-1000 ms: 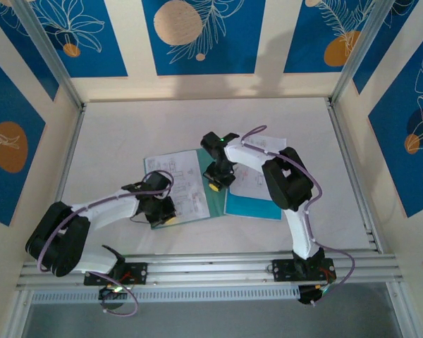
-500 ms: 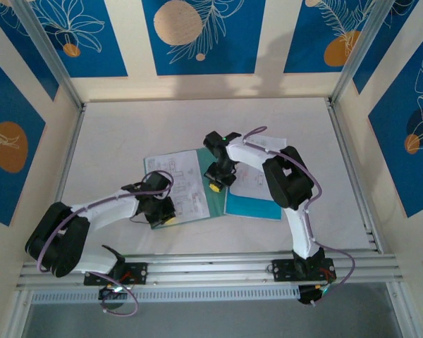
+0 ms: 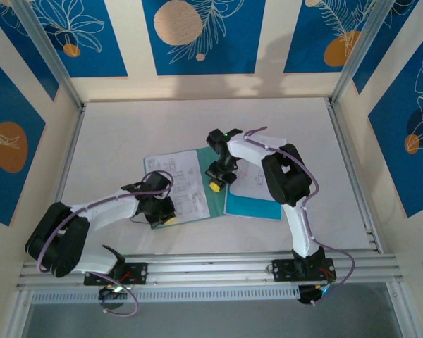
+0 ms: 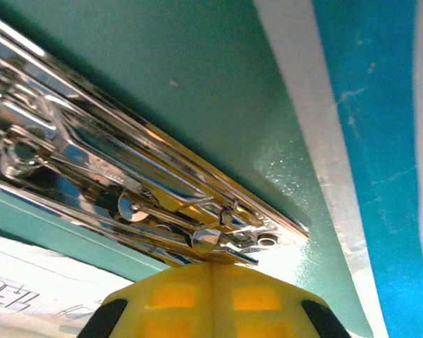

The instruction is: Put the files into the folder

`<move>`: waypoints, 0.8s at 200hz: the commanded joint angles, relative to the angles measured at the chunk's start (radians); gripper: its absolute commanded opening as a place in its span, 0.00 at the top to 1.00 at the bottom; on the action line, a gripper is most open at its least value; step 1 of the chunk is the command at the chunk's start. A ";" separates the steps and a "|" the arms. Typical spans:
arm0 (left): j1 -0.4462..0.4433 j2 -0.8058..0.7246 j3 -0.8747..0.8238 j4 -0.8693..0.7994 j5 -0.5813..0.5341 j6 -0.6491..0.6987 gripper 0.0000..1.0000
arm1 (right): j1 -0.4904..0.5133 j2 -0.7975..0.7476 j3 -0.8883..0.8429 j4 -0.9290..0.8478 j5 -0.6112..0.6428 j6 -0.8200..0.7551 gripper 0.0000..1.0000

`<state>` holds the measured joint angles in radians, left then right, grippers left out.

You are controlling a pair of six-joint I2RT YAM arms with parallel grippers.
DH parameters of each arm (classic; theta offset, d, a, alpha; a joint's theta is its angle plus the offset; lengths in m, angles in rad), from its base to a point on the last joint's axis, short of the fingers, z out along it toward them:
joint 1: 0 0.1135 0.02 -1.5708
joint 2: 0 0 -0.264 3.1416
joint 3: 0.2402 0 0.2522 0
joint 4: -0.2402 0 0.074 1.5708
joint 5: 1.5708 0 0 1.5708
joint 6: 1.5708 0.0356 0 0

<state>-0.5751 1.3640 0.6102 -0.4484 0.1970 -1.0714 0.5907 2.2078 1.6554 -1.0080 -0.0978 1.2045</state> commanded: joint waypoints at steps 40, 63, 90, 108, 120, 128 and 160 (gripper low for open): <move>0.016 -0.011 -0.034 -0.118 -0.037 0.011 1.00 | -0.046 0.146 -0.016 -0.131 0.378 -0.056 1.00; 0.017 -0.007 -0.039 -0.121 -0.043 0.013 1.00 | -0.039 0.124 0.040 -0.125 0.370 -0.113 1.00; 0.020 0.000 -0.046 -0.121 -0.047 0.013 1.00 | -0.016 0.065 0.117 -0.148 0.404 -0.155 1.00; 0.021 -0.003 -0.046 -0.120 -0.047 0.013 1.00 | -0.008 0.010 0.145 -0.163 0.425 -0.160 1.00; 0.022 -0.003 -0.045 -0.119 -0.047 0.014 1.00 | -0.005 -0.038 0.146 -0.158 0.432 -0.157 1.00; 0.022 -0.002 -0.045 -0.115 -0.047 0.015 1.00 | -0.001 -0.070 0.144 -0.151 0.431 -0.151 1.00; 0.021 0.008 -0.043 -0.107 -0.044 0.015 1.00 | 0.024 -0.147 0.144 -0.133 0.415 -0.134 1.00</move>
<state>-0.5652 1.3560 0.6029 -0.4603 0.1978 -1.0710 0.6067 2.1216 1.7851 -1.1271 0.2253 1.0626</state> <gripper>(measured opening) 0.040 0.065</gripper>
